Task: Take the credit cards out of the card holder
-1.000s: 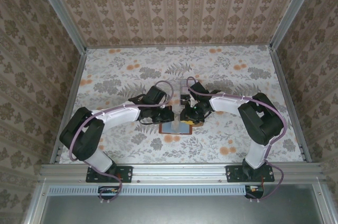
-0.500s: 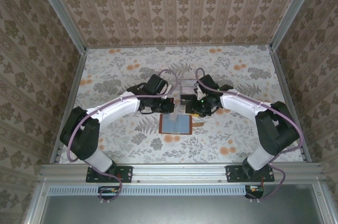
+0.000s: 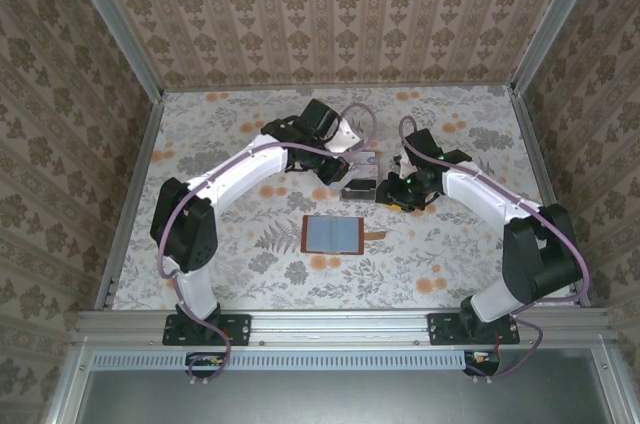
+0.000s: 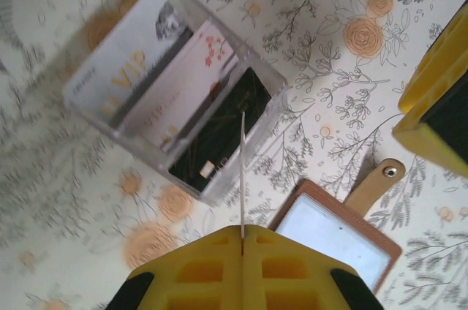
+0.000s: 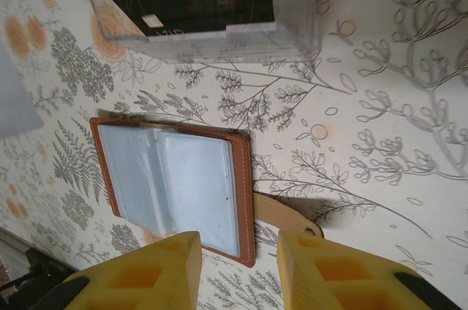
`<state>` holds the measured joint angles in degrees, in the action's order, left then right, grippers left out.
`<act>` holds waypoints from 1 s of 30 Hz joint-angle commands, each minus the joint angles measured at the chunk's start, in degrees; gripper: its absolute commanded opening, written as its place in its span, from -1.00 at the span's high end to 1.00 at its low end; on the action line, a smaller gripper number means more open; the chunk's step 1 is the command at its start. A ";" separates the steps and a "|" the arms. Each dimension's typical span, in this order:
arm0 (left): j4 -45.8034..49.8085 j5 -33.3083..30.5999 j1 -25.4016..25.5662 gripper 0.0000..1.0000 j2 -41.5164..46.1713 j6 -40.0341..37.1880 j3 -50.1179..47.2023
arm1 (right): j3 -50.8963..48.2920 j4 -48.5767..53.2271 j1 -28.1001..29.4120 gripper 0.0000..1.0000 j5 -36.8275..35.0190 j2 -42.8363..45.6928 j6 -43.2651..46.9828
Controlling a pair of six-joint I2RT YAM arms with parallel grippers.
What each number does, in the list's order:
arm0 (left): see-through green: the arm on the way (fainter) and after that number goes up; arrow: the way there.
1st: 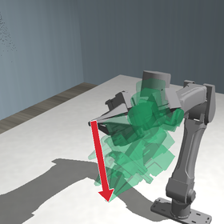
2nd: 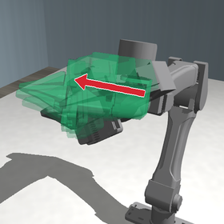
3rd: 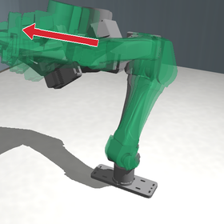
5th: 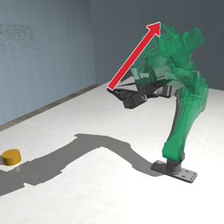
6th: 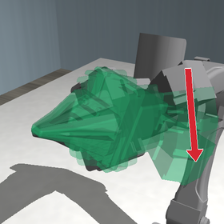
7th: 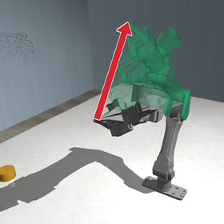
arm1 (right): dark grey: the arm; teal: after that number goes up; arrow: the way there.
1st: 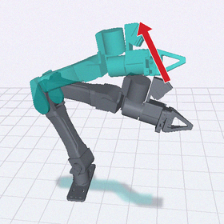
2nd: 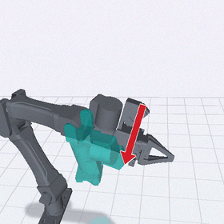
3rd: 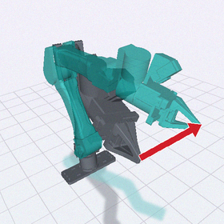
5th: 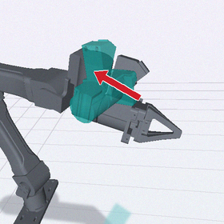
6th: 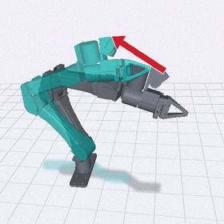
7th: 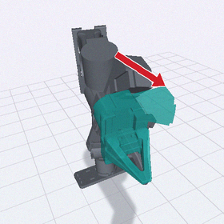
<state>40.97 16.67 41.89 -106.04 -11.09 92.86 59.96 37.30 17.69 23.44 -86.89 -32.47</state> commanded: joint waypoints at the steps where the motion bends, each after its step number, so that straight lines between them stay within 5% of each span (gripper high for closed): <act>1: 4.23 1.60 -0.35 1.00 -1.75 -13.38 4.83 | 1.08 3.88 -1.57 0.32 -0.84 2.58 2.26; 12: 4.04 6.70 -0.33 1.00 -5.05 -32.88 10.32 | 0.50 5.59 -3.36 0.32 -0.77 4.31 3.26; 30: 3.95 7.94 -1.48 1.00 -8.91 -40.53 16.60 | -1.34 5.29 -4.22 0.32 -0.67 5.24 3.29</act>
<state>43.40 22.76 40.77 -112.92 -48.58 106.89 59.55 41.04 13.78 23.24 -83.18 -30.11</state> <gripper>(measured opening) 0.046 0.340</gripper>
